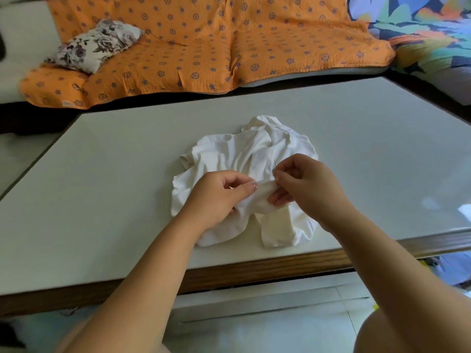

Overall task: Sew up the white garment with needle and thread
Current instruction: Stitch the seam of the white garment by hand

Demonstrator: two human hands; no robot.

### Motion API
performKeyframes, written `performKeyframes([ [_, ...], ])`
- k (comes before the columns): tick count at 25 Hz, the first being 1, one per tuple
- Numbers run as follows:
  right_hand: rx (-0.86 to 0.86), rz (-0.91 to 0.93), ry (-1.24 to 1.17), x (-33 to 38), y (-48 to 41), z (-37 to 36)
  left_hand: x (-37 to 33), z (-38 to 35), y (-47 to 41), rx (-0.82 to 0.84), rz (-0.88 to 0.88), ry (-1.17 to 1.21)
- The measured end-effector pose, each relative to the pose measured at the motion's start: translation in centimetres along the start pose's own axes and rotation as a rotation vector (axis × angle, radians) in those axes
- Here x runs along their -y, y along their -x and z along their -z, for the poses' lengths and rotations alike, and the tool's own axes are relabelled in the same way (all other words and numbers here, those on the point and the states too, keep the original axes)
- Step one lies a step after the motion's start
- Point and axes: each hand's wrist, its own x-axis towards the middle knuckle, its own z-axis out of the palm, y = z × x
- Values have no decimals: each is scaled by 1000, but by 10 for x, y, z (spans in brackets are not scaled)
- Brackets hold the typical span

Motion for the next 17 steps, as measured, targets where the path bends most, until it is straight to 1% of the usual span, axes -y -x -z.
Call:
performKeyframes([
  [3, 61, -5, -28, 1, -5, 0, 7, 1, -1, -33, 17, 61],
  [7, 154, -35, -31, -4, -9, -1, 11, 4, -5, 22, 76, 117],
  [8, 149, -29, -12, -8, -10, -3, 12, 4, -7, 33, 87, 120],
  [10, 55, 32, 22, -11, -10, -5, 13, 3, -9, 42, 96, 121],
  [12, -18, 98, -52, -9, -5, -2, 11, 4, -12, 44, 85, 95],
  [13, 8, 102, -110, -9, -2, -1, 11, 5, -14, 50, 77, 79],
  [14, 71, 87, -148, -9, 2, -2, 11, 5, -15, 56, 68, 65],
  [16, 208, 23, -155, -11, 8, -5, 12, 7, -14, 66, 55, 54],
  [17, 248, -9, -137, -14, 9, -7, 13, 8, -14, 68, 55, 56],
])
